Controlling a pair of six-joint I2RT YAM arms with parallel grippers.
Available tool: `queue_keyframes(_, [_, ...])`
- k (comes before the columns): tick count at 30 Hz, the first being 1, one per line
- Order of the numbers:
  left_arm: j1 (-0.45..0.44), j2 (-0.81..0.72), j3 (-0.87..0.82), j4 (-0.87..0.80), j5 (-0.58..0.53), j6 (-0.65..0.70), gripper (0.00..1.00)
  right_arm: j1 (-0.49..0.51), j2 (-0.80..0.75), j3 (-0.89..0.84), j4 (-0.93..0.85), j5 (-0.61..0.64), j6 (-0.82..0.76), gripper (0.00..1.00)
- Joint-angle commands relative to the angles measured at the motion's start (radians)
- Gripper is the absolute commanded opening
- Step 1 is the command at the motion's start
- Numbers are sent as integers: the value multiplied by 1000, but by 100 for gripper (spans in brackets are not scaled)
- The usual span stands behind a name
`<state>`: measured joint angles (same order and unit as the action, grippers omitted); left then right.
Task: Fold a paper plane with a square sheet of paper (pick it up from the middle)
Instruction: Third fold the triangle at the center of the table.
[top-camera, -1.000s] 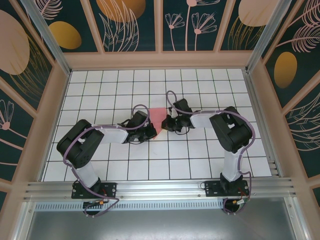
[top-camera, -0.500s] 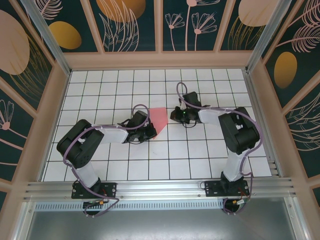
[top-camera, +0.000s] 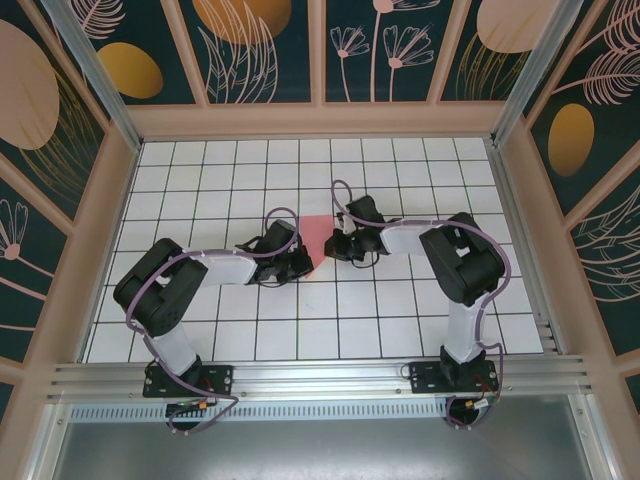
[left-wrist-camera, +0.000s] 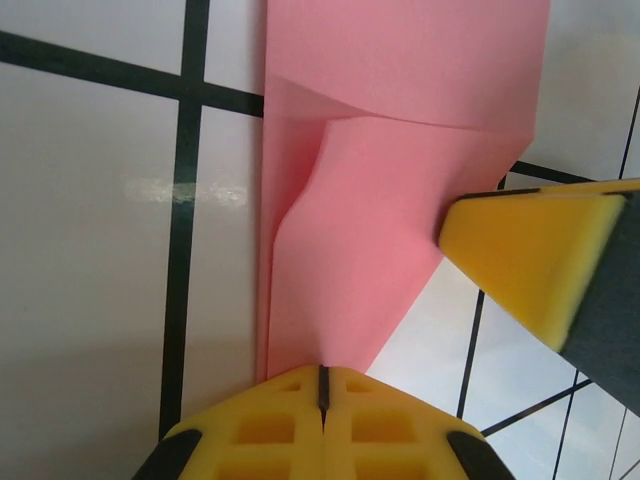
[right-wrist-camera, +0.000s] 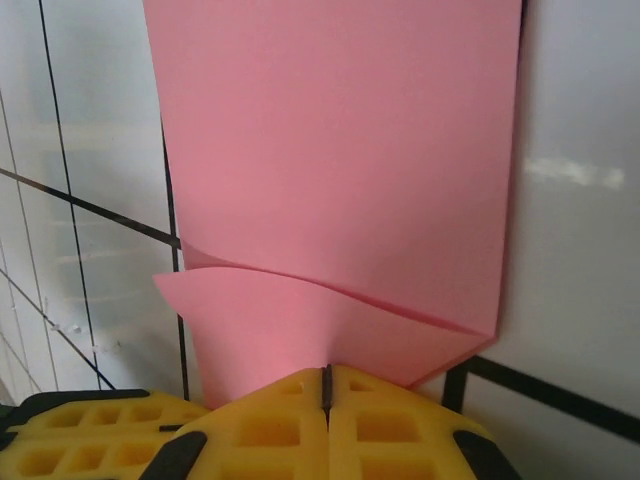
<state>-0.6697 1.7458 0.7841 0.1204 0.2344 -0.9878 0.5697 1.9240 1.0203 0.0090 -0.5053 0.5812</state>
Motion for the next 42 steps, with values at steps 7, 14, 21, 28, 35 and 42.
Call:
queue_keyframes(7, [1,-26,80,-35,-8,101,7,-4,47,25,-102,82,-11,0])
queue_keyframes(14, [2,54,137,-42,-31,115,6,-5,49,25,-100,83,-1,0])
queue_keyframes(21, [1,94,111,-39,20,124,2,-8,62,24,-114,95,11,0])
queue_keyframes(28, [1,75,28,-57,67,167,0,-11,87,32,-155,144,32,0])
queue_keyframes(35, [-1,0,-57,-112,93,196,1,-17,104,35,-175,170,48,0])
queue_keyframes(42, [-33,-63,-97,-141,77,197,1,-16,107,27,-164,168,55,0])
